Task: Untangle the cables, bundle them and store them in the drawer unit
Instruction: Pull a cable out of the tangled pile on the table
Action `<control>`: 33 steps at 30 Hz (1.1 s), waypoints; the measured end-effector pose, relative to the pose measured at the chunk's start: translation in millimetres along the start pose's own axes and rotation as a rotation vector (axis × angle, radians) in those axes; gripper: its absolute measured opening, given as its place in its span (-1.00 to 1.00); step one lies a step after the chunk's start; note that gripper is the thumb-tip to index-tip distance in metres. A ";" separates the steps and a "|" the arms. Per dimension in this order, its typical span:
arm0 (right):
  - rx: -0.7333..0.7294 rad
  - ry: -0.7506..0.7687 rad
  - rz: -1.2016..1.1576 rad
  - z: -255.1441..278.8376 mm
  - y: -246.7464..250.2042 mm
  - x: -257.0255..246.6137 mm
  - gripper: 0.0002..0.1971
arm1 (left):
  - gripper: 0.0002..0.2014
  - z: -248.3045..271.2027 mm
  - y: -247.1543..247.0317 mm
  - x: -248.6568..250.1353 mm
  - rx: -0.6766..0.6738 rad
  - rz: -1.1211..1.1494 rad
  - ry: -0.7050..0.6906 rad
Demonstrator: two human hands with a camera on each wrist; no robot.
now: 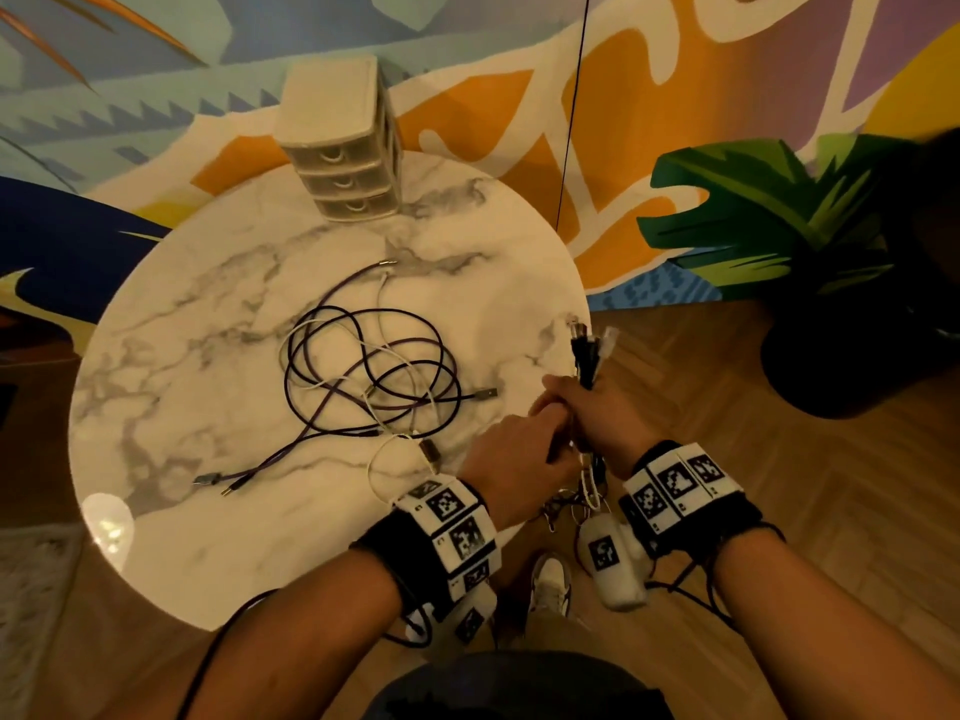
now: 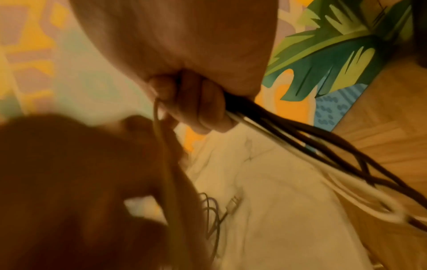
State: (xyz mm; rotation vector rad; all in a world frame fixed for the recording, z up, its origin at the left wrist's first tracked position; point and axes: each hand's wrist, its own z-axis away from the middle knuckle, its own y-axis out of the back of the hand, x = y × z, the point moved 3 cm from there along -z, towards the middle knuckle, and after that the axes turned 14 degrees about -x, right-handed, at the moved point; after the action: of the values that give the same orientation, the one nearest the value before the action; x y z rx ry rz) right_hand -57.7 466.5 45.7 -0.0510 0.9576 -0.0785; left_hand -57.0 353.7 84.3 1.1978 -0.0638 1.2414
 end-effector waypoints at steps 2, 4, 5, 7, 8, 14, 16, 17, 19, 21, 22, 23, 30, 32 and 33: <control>0.040 0.071 -0.012 2.4 6.0 -8.2 -0.49 | -0.86 -1.1 -12.7 -9.5 -0.110 0.030 0.028; 0.131 0.123 -0.107 6.2 15.7 -17.6 -0.45 | -0.85 0.8 -27.3 -33.8 -0.276 0.039 0.091; 0.182 0.150 -0.175 7.6 22.3 -21.0 -0.47 | -0.83 3.9 -32.4 -50.1 -0.351 0.012 0.131; 0.286 0.209 -0.327 11.7 38.0 -26.7 -0.51 | -0.77 9.9 -34.3 -83.0 -0.455 -0.173 0.231; 0.326 0.229 -0.379 13.7 45.5 -27.5 -0.53 | -0.72 12.8 -31.8 -96.1 -0.476 -0.272 0.298; 0.423 0.305 -0.409 25.7 76.2 -34.0 -0.58 | -0.51 1.7 28.1 1.4 -0.188 0.313 0.036; 0.457 0.340 -0.389 34.4 87.2 -38.9 -0.55 | -0.48 -4.7 50.8 52.3 -0.085 0.558 -0.199; 0.470 0.361 -0.381 37.6 92.7 -40.4 -0.52 | -0.48 -8.6 55.4 65.3 -0.062 0.658 -0.275; 0.495 0.386 -0.378 47.0 107.9 -39.2 -0.48 | -0.52 -20.0 45.6 73.4 -0.088 0.770 -0.308; 0.515 0.386 -0.400 58.3 123.8 -35.2 -0.49 | -0.60 -35.9 11.6 61.1 -0.196 0.741 -0.211; 0.516 0.387 -0.404 60.9 129.1 -32.0 -0.49 | -0.69 -40.9 -8.6 44.9 -0.241 0.690 -0.142; 0.532 0.373 -0.380 64.0 133.3 -29.5 -0.49 | -0.79 -47.1 -30.1 25.0 -0.276 0.613 -0.094; 0.622 0.266 -0.129 86.8 152.1 -9.1 -0.47 | -0.35 -84.0 -102.2 -27.8 -0.389 -0.041 -0.042; 0.606 0.246 -0.082 84.6 149.5 -2.0 -0.46 | -0.28 -87.7 -80.2 15.4 -0.232 0.218 -0.179; 0.598 0.245 -0.054 82.6 146.5 -0.1 -0.46 | -0.25 -89.4 -67.4 39.2 -0.189 0.296 -0.205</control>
State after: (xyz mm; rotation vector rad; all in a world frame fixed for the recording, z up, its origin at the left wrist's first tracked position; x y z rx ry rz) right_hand 16.3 613.1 81.8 0.4944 1.1436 -0.4251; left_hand -39.6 454.7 24.6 1.1741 -0.5150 1.3304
